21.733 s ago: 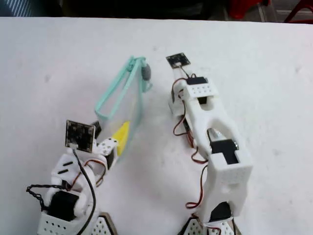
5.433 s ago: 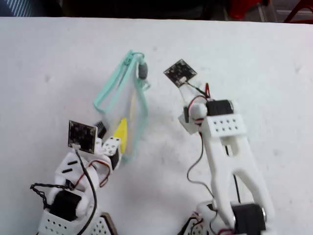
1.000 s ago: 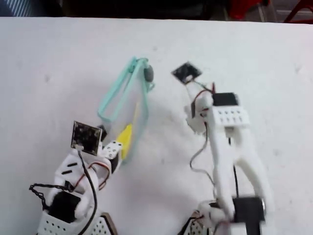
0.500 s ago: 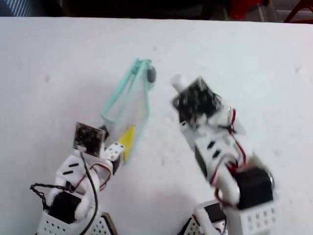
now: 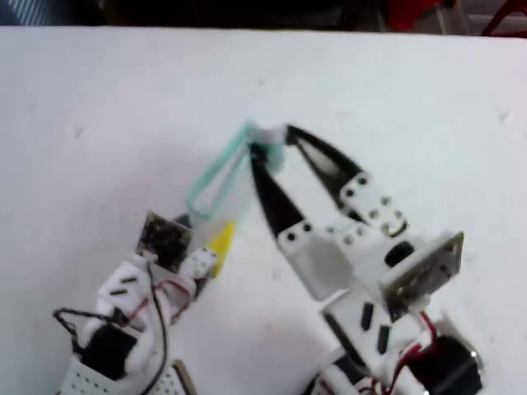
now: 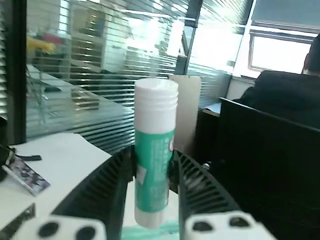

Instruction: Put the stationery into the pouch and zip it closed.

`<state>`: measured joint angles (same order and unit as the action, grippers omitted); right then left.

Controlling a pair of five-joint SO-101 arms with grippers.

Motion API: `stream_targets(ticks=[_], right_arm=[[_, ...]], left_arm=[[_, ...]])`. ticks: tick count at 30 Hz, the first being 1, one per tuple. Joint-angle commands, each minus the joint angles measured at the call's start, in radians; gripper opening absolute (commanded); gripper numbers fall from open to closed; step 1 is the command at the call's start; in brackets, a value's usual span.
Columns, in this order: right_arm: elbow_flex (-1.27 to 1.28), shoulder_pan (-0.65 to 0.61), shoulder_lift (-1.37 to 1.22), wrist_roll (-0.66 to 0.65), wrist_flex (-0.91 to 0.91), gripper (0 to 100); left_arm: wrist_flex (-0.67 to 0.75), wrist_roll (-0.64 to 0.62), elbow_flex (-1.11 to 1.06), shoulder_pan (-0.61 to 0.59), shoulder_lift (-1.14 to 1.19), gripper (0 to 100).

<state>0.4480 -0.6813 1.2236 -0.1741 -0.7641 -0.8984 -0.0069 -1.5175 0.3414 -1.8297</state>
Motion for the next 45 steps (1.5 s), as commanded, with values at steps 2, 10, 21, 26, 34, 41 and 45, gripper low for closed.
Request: stream_targets(ticks=[2, 10, 21, 26, 34, 41, 45], right_arm=[[-0.041, -0.062, -0.071, 0.026, 0.059, 1.6], [0.075, -0.114, -0.165, 0.02, 0.091, 1.6], [0.285, -0.039, -0.16, 0.026, 0.196, 1.6], [0.299, -0.039, -0.16, 0.028, 0.191, 1.6], [0.299, -0.041, -0.16, 0.029, 0.189, 1.6], [0.293, -0.041, -0.16, 0.029, 0.188, 9.8], [0.292, -0.041, -0.16, 0.028, 0.174, 23.5]], left_arm=[[-0.006, 0.008, 0.041, 0.018, 0.008, 18], [-0.008, 0.008, 0.043, 0.016, 0.008, 18], [-0.008, -0.005, 0.043, -0.008, 0.008, 24], [-0.002, -0.049, 0.046, -0.045, 0.008, 24], [0.0, -0.049, 0.046, -0.044, 0.008, 24], [0.0, -0.049, 0.044, -0.044, 0.008, 24], [0.0, -0.049, 0.044, -0.044, 0.008, 24]])
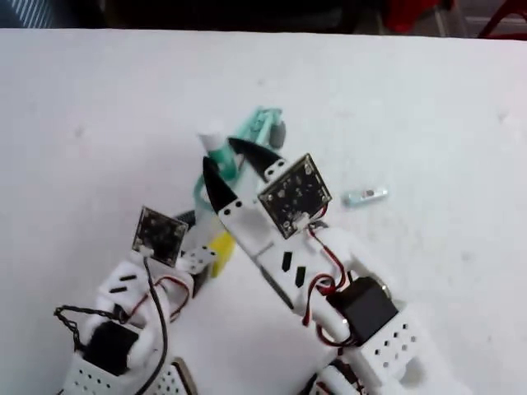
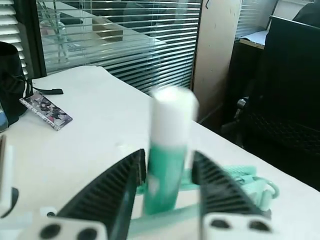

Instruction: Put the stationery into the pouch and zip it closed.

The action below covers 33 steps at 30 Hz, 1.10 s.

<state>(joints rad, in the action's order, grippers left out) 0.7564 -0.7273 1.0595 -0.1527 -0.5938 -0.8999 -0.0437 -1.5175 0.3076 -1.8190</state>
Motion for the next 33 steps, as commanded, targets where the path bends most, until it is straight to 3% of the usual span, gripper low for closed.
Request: stream_targets(ticks=[1, 12, 26, 29, 33], right_arm=[[-0.017, 0.005, 0.004, 0.006, 0.002, 23.7], [-0.08, 0.035, 0.004, -0.002, -0.044, 19.1], [-0.376, 0.638, -0.289, -0.008, -0.216, 19.0], [-0.391, 0.717, -0.386, -0.087, -0.243, 19.0], [-0.384, 0.731, -0.518, -0.318, -0.349, 19.0]], left_arm=[[0.002, -0.012, 0.044, -0.01, -0.002, 24], [0.002, -0.012, 0.044, -0.01, -0.002, 24], [0.002, -0.011, 0.043, -0.01, -0.002, 24], [0.002, -0.011, 0.043, -0.01, -0.002, 24], [0.002, -0.011, 0.043, -0.012, -0.002, 24]])
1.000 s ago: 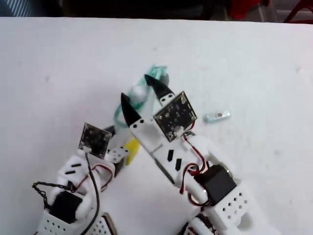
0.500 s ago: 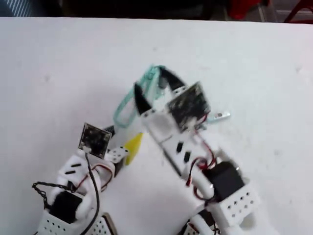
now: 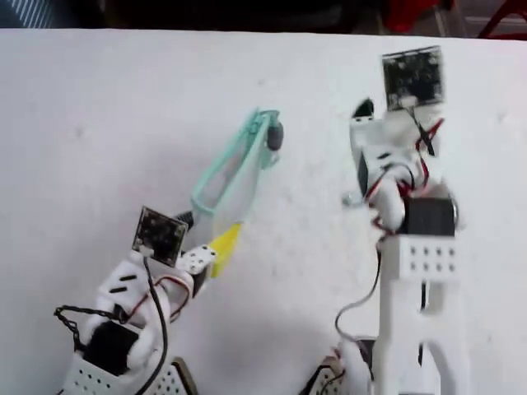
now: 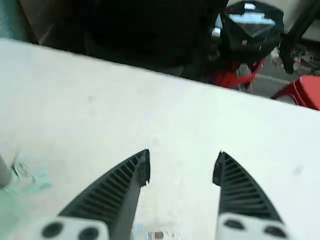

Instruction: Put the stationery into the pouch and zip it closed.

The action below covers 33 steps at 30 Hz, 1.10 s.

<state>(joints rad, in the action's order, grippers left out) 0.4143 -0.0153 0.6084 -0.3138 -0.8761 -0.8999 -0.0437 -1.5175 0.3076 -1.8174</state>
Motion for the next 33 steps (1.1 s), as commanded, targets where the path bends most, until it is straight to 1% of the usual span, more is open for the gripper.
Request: stream_targets(ticks=[1, 3, 4, 6, 10, 15, 22, 25, 28, 31, 33], right_arm=[[-0.041, 0.019, -0.105, -0.215, -0.093, 19.0], [-0.041, 0.033, -0.189, -0.304, -0.145, 19.0], [-0.041, 0.047, -0.232, -0.315, -0.162, 19.0], [-0.043, 0.074, -0.311, -0.278, -0.189, 19.0], [-0.043, 0.114, -0.418, -0.138, -0.209, 19.0], [-0.044, 0.113, -0.481, 0.064, -0.202, 19.0], [-0.048, 0.064, -0.495, 0.506, -0.202, 19.3], [-0.043, 0.059, -0.495, 0.661, -0.202, 19.3], [-0.04, 0.065, -0.496, 0.75, -0.202, 19.3], [-0.015, 0.065, -0.496, 0.758, -0.194, 19.3], [0.012, 0.064, -0.498, 0.761, -0.143, 19.3]], left_arm=[[0.002, -0.011, 0.043, -0.012, -0.004, 24], [0.002, -0.011, 0.043, -0.012, -0.004, 24], [0.002, -0.011, 0.043, -0.012, -0.004, 24], [0.002, -0.011, 0.043, -0.012, -0.004, 24], [0.002, -0.009, 0.043, -0.012, -0.004, 24], [0.002, -0.009, 0.043, -0.012, -0.004, 24], [0.002, -0.009, 0.043, -0.012, -0.004, 24], [0.002, -0.009, 0.043, -0.012, -0.004, 24], [0.002, -0.009, 0.043, -0.012, -0.004, 24], [0.002, -0.009, 0.043, -0.012, -0.004, 24], [0.002, -0.009, 0.043, -0.012, -0.004, 24]])
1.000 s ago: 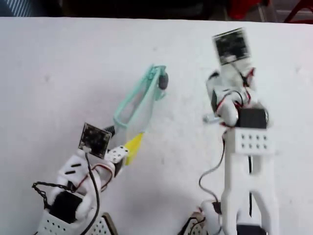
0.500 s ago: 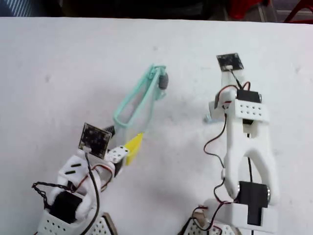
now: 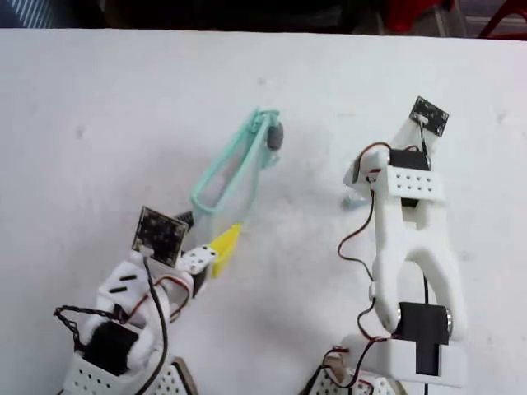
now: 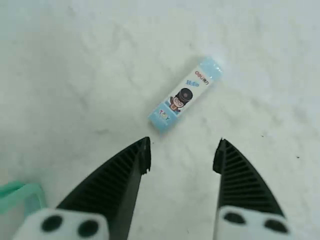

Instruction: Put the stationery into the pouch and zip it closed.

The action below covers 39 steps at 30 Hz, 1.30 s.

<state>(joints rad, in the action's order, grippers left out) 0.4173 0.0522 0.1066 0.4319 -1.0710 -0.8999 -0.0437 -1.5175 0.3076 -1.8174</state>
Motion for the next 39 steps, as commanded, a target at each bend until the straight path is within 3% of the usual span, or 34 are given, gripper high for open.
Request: stream_targets(ticks=[1, 6, 21, 29, 39], right_arm=[[0.026, -0.002, 0.004, 0.015, 0.09, 19.3], [0.083, -0.002, 0.004, 0.015, 0.271, 19.3], [0.072, 0.019, -0.019, 0.015, 0.22, 19.3], [-0.189, 0.061, -0.292, 0.021, 0.096, 19.3], [-0.373, 0.11, -0.533, 0.072, 0.09, 19.2]], left_arm=[[0.002, -0.009, 0.043, -0.012, -0.004, 24], [0.002, -0.009, 0.043, -0.012, -0.004, 24], [0.002, -0.009, 0.046, -0.01, -0.004, 24], [0.002, -0.009, 0.044, -0.01, -0.004, 24], [0.002, -0.009, 0.044, -0.01, -0.004, 24]])
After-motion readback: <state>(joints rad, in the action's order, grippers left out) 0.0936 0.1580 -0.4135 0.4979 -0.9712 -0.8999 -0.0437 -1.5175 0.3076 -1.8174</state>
